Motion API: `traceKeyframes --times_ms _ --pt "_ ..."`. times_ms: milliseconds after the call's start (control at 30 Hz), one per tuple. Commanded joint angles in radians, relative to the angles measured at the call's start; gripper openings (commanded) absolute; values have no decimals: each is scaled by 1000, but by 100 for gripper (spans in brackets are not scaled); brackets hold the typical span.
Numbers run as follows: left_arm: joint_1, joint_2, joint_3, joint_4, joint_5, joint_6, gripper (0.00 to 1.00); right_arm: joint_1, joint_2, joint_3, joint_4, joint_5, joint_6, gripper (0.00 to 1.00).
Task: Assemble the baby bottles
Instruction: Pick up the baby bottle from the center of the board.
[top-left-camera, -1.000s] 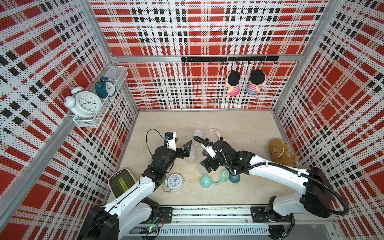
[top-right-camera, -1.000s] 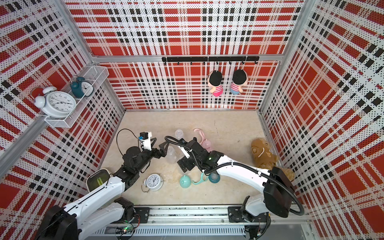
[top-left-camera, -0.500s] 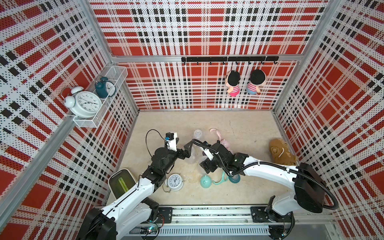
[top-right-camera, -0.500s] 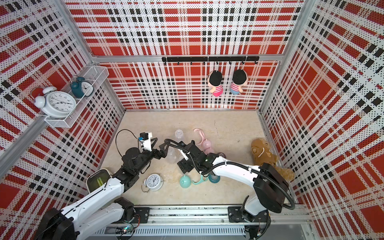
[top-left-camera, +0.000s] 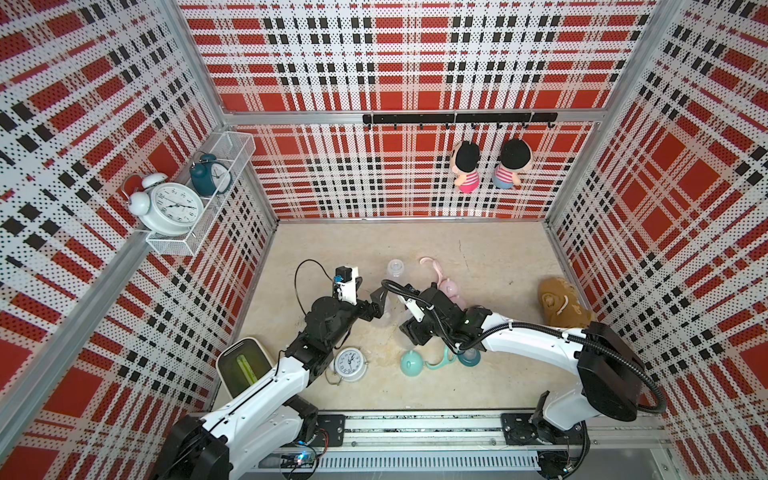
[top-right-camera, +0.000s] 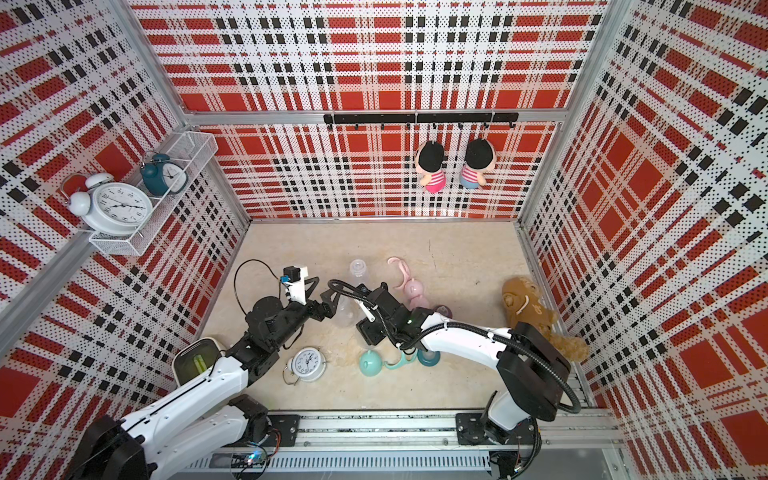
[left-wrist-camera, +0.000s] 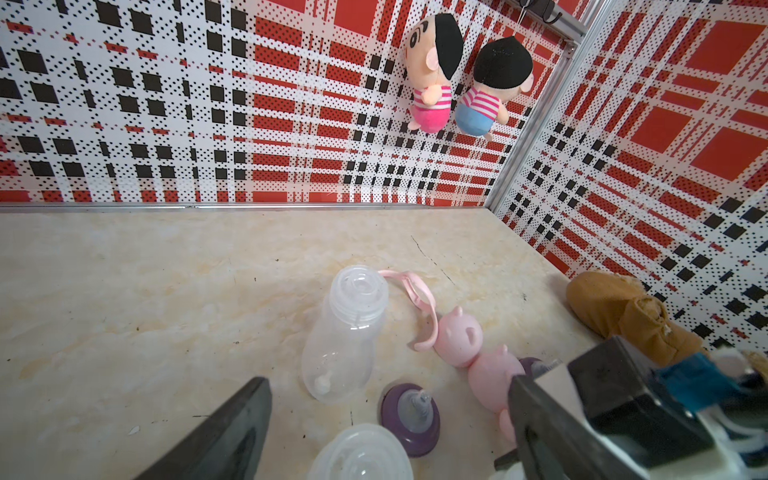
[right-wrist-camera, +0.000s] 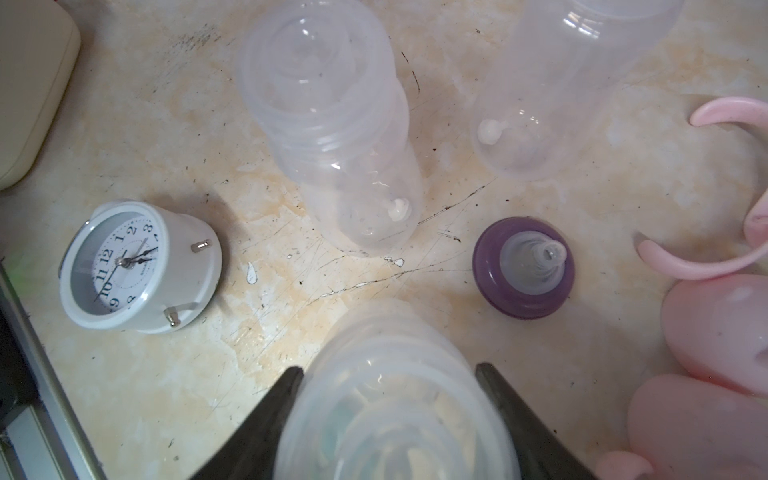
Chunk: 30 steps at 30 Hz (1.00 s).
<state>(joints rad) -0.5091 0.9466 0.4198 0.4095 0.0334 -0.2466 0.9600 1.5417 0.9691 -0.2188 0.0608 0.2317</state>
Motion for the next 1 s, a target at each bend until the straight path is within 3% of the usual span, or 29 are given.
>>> traceKeyframes --times_ms 0,167,400,733,967 --pt "-14 7 22 -8 -9 26 92 6 -2 -6 28 10 1 59" --pt "-23 11 15 10 7 39 86 4 -24 -1 19 46 -5 52" --pt "-42 20 8 64 42 73 79 -45 -96 12 -34 74 -20 52" --pt "-149 43 17 121 88 217 79 -164 -256 57 -154 8 -44 52" --pt "-238 149 44 158 108 324 82 -223 -339 142 -265 -59 -55 54"
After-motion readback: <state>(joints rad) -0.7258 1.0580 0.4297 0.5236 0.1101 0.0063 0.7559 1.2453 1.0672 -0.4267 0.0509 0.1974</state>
